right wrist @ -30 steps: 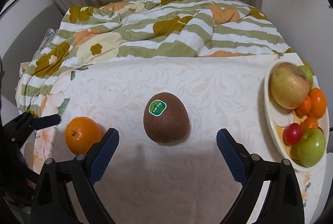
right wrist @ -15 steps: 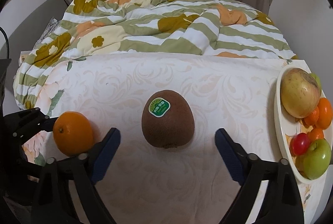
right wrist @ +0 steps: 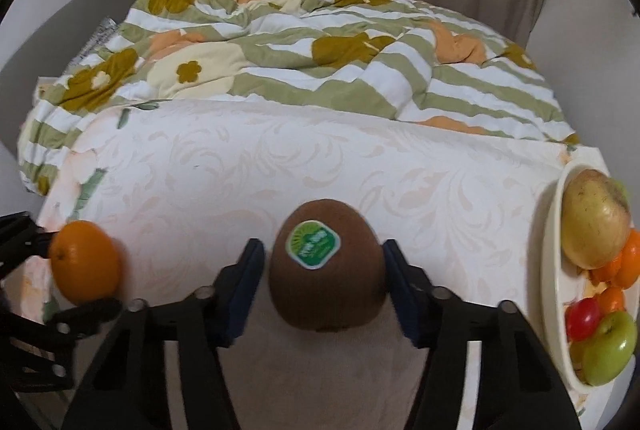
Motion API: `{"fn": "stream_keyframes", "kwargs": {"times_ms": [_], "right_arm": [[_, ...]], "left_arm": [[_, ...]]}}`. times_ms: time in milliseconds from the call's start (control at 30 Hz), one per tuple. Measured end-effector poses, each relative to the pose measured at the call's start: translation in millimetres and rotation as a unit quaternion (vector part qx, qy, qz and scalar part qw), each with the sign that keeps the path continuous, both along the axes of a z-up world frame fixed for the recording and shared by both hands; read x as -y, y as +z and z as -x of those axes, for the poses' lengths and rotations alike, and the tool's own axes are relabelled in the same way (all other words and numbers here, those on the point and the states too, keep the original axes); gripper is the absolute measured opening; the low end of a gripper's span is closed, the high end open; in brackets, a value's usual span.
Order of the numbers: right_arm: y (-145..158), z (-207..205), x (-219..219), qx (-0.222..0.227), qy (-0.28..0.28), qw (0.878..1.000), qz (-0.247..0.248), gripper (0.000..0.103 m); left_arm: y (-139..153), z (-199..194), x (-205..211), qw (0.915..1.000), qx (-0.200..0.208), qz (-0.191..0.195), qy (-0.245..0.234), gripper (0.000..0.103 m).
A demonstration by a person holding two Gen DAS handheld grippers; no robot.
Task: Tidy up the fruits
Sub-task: 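Grasp the orange with the left tool while the right tool grasps the kiwi, then carry the orange and kiwi over the cream plate with both tools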
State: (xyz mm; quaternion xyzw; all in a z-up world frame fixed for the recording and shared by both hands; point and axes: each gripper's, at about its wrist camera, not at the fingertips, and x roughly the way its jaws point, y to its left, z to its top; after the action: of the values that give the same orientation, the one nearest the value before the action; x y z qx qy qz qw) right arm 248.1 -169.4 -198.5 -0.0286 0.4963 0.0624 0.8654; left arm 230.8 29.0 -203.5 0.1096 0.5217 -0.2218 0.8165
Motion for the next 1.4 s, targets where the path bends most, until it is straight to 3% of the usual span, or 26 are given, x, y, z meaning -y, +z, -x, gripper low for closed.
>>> {"fn": "stream_keyframes", "kwargs": {"times_ms": [333, 833, 1167, 1400], "right_arm": [[19.4, 4.8, -1.5, 0.013, 0.002, 1.0, -0.011, 0.05], [94.5, 42.1, 3.4, 0.06, -0.011, 0.997, -0.046, 0.049], [131.2, 76.0, 62.6, 0.081, -0.043, 0.994, -0.064, 0.049], [140.9, 91.4, 133.2, 0.094, -0.041, 0.993, -0.065, 0.049]], "left_arm": [[23.0, 3.1, -14.5, 0.9992, 0.02, 0.012, 0.032, 0.067], [88.3, 10.8, 2.3, 0.9966, 0.072, 0.035, 0.019, 0.067], [133.3, 21.1, 65.4, 0.9928, 0.107, 0.052, -0.014, 0.067], [151.1, 32.4, 132.3, 0.9909, 0.114, 0.071, 0.004, 0.067]]}}
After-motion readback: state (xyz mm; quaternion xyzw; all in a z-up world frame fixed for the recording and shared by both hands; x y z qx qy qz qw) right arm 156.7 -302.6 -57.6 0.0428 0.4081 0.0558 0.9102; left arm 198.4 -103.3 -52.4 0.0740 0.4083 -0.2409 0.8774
